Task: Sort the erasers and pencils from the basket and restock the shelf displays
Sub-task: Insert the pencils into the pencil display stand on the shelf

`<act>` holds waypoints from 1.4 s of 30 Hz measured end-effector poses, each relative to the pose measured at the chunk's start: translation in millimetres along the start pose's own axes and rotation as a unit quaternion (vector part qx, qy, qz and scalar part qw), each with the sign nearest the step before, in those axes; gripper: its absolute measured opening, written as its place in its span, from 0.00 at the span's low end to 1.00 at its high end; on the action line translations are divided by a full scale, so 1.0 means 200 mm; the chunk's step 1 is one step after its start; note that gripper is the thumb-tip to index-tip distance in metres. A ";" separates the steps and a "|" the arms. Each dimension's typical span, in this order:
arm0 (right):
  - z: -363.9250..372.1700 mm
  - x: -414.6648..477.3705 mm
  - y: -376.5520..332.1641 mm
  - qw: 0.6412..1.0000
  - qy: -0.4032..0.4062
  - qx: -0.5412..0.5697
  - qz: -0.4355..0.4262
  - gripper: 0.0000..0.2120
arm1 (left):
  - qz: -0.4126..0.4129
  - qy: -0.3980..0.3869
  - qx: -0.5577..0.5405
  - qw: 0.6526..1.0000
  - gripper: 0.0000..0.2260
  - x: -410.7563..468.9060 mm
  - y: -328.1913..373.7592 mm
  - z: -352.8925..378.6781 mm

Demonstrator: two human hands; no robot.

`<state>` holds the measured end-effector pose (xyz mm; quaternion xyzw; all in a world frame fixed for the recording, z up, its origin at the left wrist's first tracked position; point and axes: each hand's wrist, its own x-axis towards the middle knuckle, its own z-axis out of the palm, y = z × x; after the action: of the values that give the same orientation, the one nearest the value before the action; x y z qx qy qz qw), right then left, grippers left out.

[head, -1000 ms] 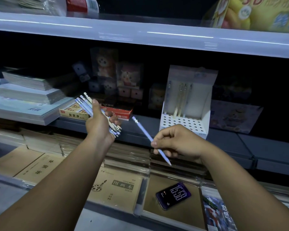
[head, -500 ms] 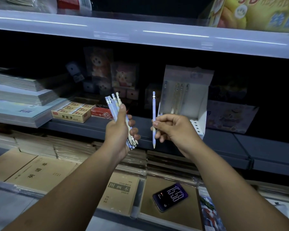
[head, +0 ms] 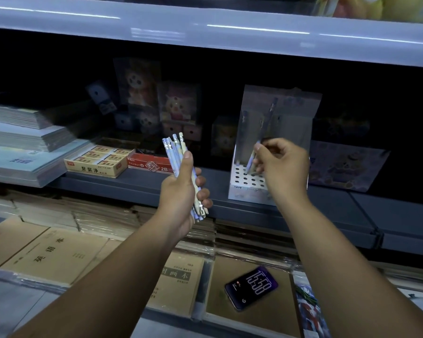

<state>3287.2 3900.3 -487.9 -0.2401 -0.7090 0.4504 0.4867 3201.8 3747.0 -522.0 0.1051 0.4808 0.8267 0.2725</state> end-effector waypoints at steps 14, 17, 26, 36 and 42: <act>0.12 0.04 0.04 0.981 0.061 -0.149 -0.110 0.06 | -0.013 -0.008 0.007 1.000 0.19 0.03 -0.02 -0.01; 0.13 0.03 0.03 0.980 0.061 -0.159 -0.107 0.08 | -0.017 -0.007 0.004 1.000 0.19 0.03 -0.02 0.00; 0.10 0.03 -0.06 0.990 0.000 -0.119 -0.071 0.07 | -0.017 -0.013 0.008 1.000 0.19 0.02 -0.01 0.00; 0.05 0.08 -0.15 0.991 -0.028 -0.114 -0.062 0.10 | -0.026 -0.021 0.007 0.999 0.19 0.00 -0.02 0.01; 0.02 0.13 -0.17 0.995 -0.013 -0.075 -0.061 0.06 | -0.027 -0.022 0.008 0.999 0.19 0.01 -0.02 0.01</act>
<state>3275.8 3902.7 -445.9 -0.2266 -0.7603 0.3679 0.4850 3203.1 3750.8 -524.8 0.1127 0.4838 0.8127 0.3047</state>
